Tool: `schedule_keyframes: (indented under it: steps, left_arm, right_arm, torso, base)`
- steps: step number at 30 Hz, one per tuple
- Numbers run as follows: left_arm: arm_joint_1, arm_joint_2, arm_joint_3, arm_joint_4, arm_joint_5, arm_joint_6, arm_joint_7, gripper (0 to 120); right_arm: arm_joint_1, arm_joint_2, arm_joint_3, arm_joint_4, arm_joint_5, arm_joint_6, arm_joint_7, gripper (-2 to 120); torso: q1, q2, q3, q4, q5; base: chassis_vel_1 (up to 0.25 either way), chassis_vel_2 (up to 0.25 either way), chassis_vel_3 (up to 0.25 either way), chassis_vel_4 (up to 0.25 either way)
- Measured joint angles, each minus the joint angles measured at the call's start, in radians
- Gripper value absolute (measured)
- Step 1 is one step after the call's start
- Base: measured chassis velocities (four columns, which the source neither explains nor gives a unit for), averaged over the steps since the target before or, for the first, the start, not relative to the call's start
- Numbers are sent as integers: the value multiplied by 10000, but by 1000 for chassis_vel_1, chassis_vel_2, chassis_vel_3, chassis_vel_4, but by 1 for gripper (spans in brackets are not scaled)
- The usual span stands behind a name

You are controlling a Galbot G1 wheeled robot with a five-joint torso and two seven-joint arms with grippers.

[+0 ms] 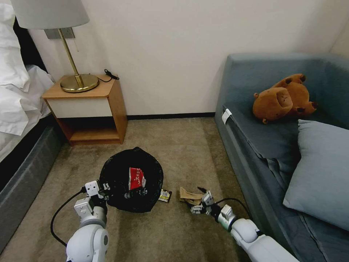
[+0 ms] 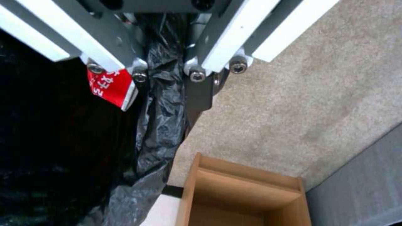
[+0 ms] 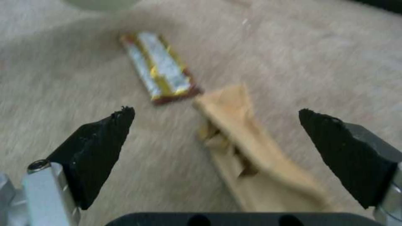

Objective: Pick up the trash bin, then pick up the garbage on the floor and place it into the trash bin.

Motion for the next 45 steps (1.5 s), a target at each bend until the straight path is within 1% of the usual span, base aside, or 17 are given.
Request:
schedule_keyframes:
  steps: [5,14,16,28,45]
  left_arm:
    - [14,-57,32,-1,31,-21,-1,1]
    - [67,-68,47,-2,57,-64,9,1]
    - [76,-1,39,-20,45,-65,20,1]
    - [100,76,56,-24,22,-63,33,1]
    - [142,33,142,-29,95,-48,31,1]
  right_arm:
    - [159,227,89,-850,-186,204,-110,100]
    - [460,533,298,-1711,-378,458,-188,100]
    - [665,756,463,-2205,-560,645,-178,100]
    - [1152,1278,789,-3472,-973,1042,-160,100]
    - [1267,1217,975,-3362,-881,1116,-58,100]
  torso:
    - [0,0,0,-1,-1]
    - [0,0,-1,0,-2]
    - [0,0,0,0,-2]
    - [0,0,0,0,-2]
    - [0,0,0,-1,-2]
  base:
    - [0,0,0,0]
    - [0,0,0,0]
    - [0,0,0,0]
    - [0,0,0,0]
    - [0,0,0,0]
